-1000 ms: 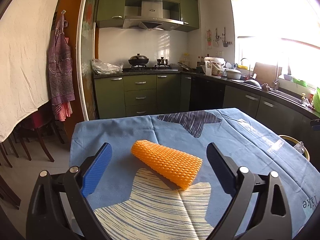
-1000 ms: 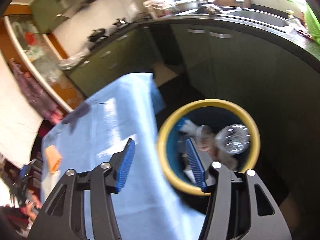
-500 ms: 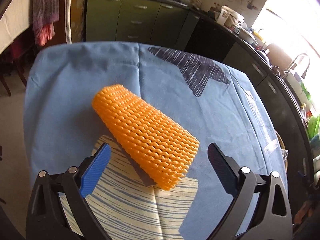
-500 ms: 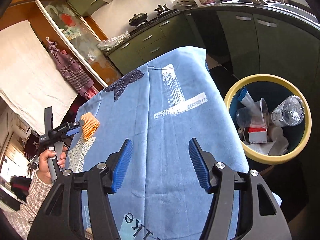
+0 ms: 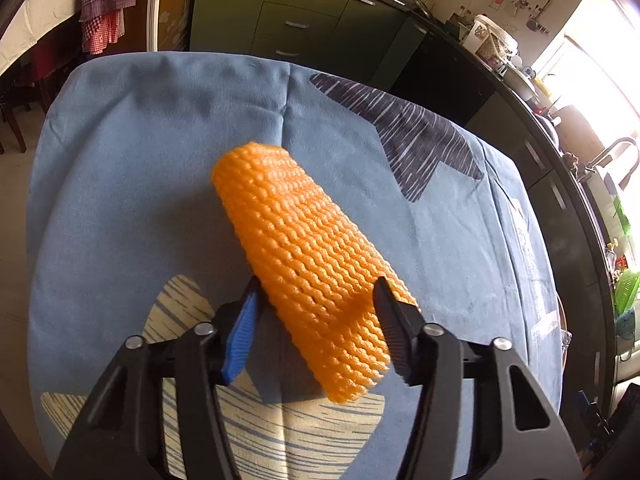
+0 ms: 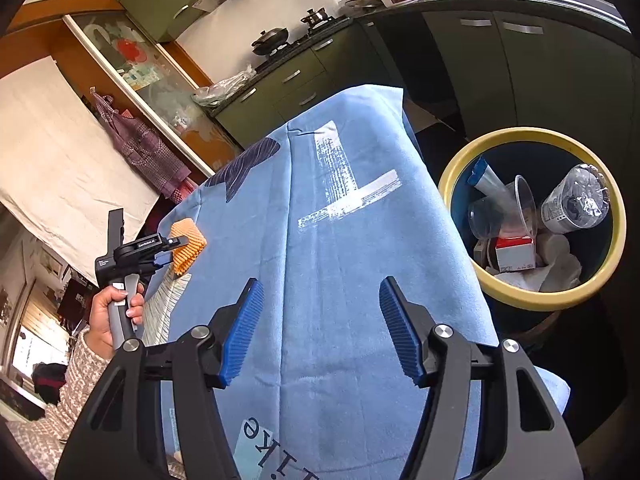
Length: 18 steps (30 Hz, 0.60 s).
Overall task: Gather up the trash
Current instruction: 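Lift the orange net and carry it over the bin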
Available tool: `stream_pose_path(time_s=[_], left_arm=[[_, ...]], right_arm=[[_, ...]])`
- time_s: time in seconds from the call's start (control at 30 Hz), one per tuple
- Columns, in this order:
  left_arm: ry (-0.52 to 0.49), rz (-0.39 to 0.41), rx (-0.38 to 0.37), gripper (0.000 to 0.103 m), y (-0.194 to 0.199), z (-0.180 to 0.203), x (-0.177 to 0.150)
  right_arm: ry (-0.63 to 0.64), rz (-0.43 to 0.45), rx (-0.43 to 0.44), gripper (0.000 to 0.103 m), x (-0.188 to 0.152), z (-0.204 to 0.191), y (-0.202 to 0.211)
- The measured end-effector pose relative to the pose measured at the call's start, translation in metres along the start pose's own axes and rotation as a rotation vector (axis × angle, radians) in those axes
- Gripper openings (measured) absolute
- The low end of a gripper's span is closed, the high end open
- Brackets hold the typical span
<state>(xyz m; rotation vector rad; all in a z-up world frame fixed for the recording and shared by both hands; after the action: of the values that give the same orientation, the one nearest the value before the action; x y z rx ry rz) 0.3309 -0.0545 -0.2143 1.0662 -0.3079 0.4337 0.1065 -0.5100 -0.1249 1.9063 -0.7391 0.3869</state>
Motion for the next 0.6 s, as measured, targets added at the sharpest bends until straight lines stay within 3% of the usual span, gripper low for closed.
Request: stream_pose_path(time_s=[0.03,0.13,0.4,0.6], left_arm=[[0.009,-0.008,-0.023,0.029,-0.001,0.001,0.000],[0.004,-0.005,-0.075,0.015,-0.001,0.008,0.000],[-0.199,0.110,-0.088,0.012,0.033,0.063,0.004],[-0.408,0.201,-0.096,0.012,0.072,0.131,-0.007]], right_arm=[[0.000,0.003,0.000,0.061,0.001,0.000,0.001],[0.000,0.008,0.004,0.061,0.001,0.000,0.003],[0.012,0.045,-0.001,0.061,0.001,-0.004,0.019],[0.021,0.109,-0.071,0.062,0.000,0.005,0.042]])
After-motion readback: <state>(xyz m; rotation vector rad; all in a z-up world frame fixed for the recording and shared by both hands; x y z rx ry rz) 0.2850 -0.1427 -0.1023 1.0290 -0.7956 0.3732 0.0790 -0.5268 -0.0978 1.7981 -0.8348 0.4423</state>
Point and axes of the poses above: each gripper's, at about its wrist camera, not at the fingertips, and y roughly against the way its jaws point, z to its right, x to its top, the point moved 7 cm from there along -y, roughly the way its jaws point, and after that the axes turned 8 degrees about -x, right-handed, at the moved point
